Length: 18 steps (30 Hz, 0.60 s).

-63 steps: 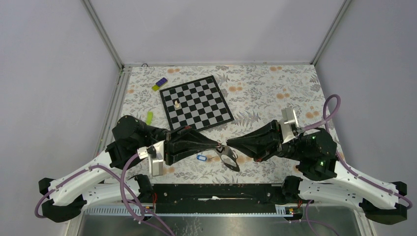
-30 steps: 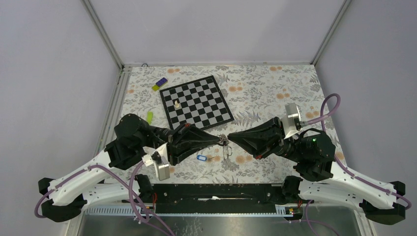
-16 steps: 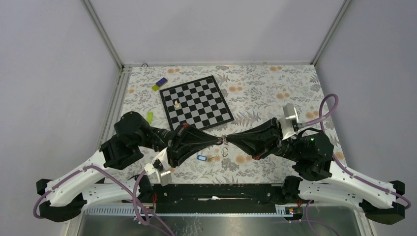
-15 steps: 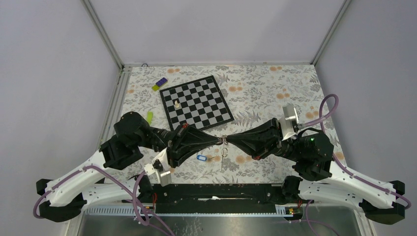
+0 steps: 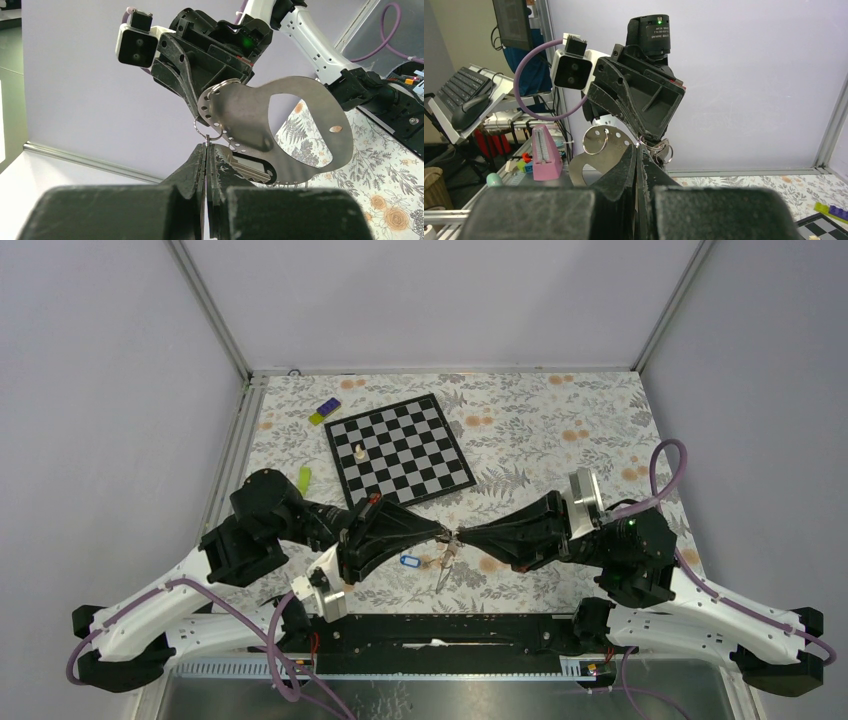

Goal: Remove the keys from the keyring

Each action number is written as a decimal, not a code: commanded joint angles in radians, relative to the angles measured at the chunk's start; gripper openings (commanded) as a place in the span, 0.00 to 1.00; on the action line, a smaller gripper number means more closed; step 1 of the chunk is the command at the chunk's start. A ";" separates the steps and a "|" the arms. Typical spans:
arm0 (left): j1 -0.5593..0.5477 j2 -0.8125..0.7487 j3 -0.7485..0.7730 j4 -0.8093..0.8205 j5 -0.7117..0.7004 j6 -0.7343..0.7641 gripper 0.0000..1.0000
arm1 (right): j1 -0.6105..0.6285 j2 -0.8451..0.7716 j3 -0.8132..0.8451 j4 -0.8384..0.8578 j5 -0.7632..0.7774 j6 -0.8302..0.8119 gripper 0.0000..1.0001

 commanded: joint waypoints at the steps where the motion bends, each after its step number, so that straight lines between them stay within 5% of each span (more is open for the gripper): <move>1: 0.002 -0.011 0.034 0.017 -0.002 0.022 0.00 | -0.001 -0.009 0.048 0.032 -0.053 -0.038 0.00; 18: 0.002 -0.004 0.047 0.017 0.015 0.025 0.00 | -0.001 0.038 0.059 -0.072 0.003 -0.094 0.00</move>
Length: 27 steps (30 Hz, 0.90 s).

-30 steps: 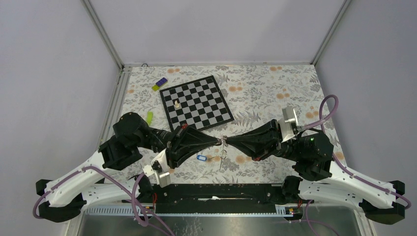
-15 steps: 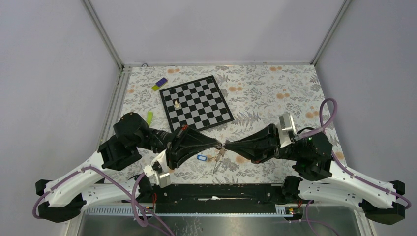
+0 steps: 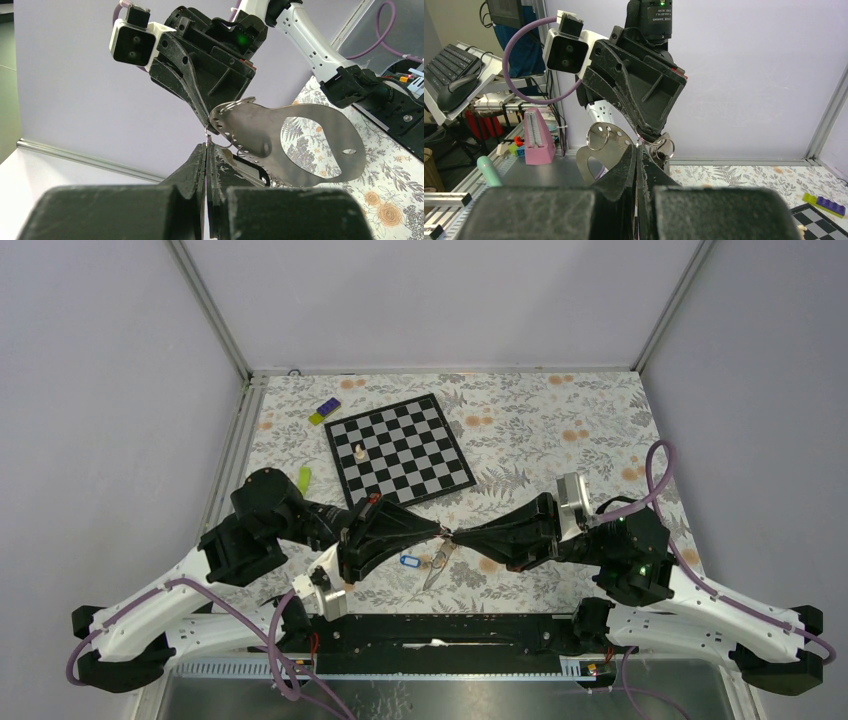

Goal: Remove the keys from the keyring

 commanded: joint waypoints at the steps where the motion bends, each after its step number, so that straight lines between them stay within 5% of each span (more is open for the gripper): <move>1: 0.002 -0.004 0.047 0.043 0.017 0.023 0.00 | -0.002 0.012 0.040 -0.003 0.033 -0.025 0.00; 27: 0.002 -0.003 0.041 0.042 0.036 0.011 0.00 | -0.001 0.039 0.069 -0.016 0.084 -0.054 0.00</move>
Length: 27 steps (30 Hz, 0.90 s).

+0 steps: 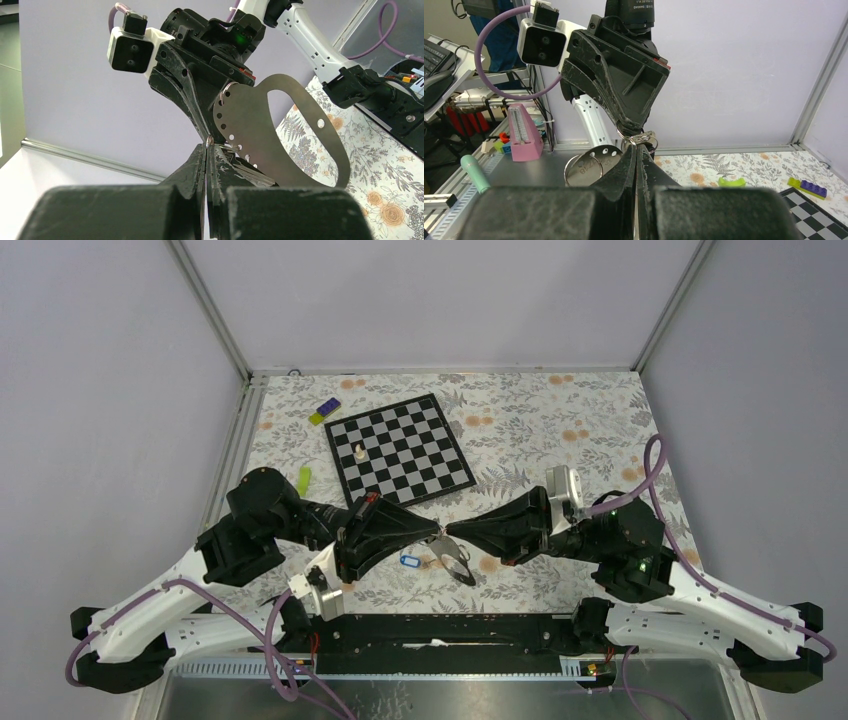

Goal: Remove the keys from the keyring

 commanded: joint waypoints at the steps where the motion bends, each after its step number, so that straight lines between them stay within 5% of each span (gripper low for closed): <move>1: -0.001 -0.005 0.031 0.049 0.034 0.010 0.00 | -0.002 -0.010 0.007 0.076 0.037 -0.024 0.00; 13: 0.000 -0.004 0.030 0.050 0.036 0.005 0.00 | -0.001 -0.083 -0.072 0.223 0.075 -0.044 0.01; 27: 0.000 0.008 0.041 0.055 0.042 0.000 0.00 | -0.001 -0.085 -0.091 0.209 0.065 -0.039 0.10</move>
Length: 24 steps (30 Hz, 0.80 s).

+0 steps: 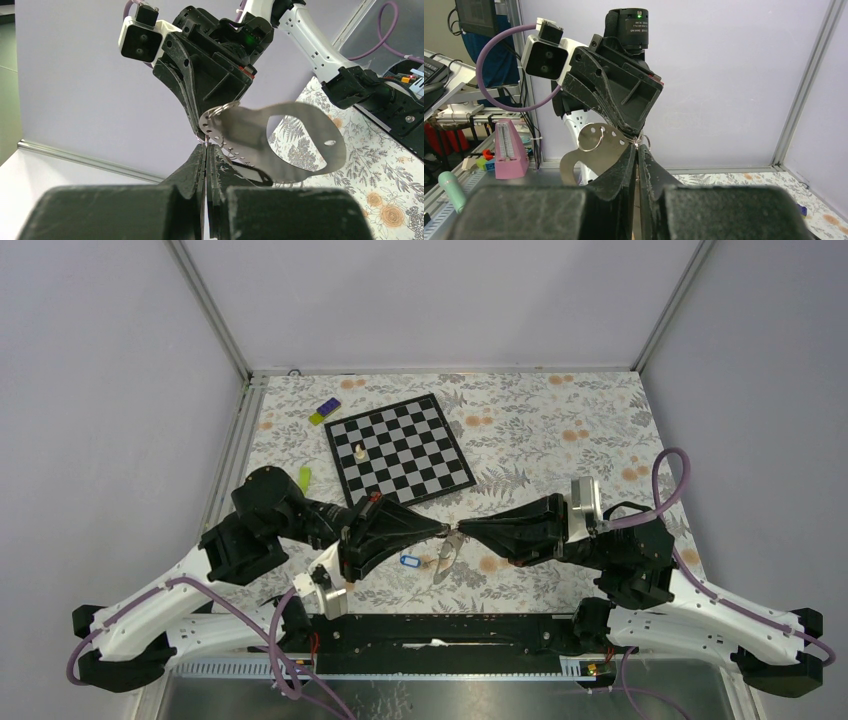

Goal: Remove the keys from the keyring

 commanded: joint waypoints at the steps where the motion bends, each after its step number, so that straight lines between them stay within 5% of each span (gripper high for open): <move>1: -0.001 0.000 0.043 0.045 0.038 0.000 0.00 | -0.001 -0.003 0.011 0.063 0.024 -0.011 0.09; 12: -0.001 0.012 0.049 0.048 0.046 0.000 0.00 | -0.001 0.037 0.044 -0.008 -0.060 -0.008 0.11; 18: -0.001 0.008 0.049 0.048 0.045 -0.006 0.00 | -0.001 0.026 0.030 -0.002 -0.044 -0.004 0.32; 24: 0.000 0.009 0.049 0.048 0.044 -0.006 0.00 | -0.002 0.006 0.005 0.022 -0.006 0.010 0.42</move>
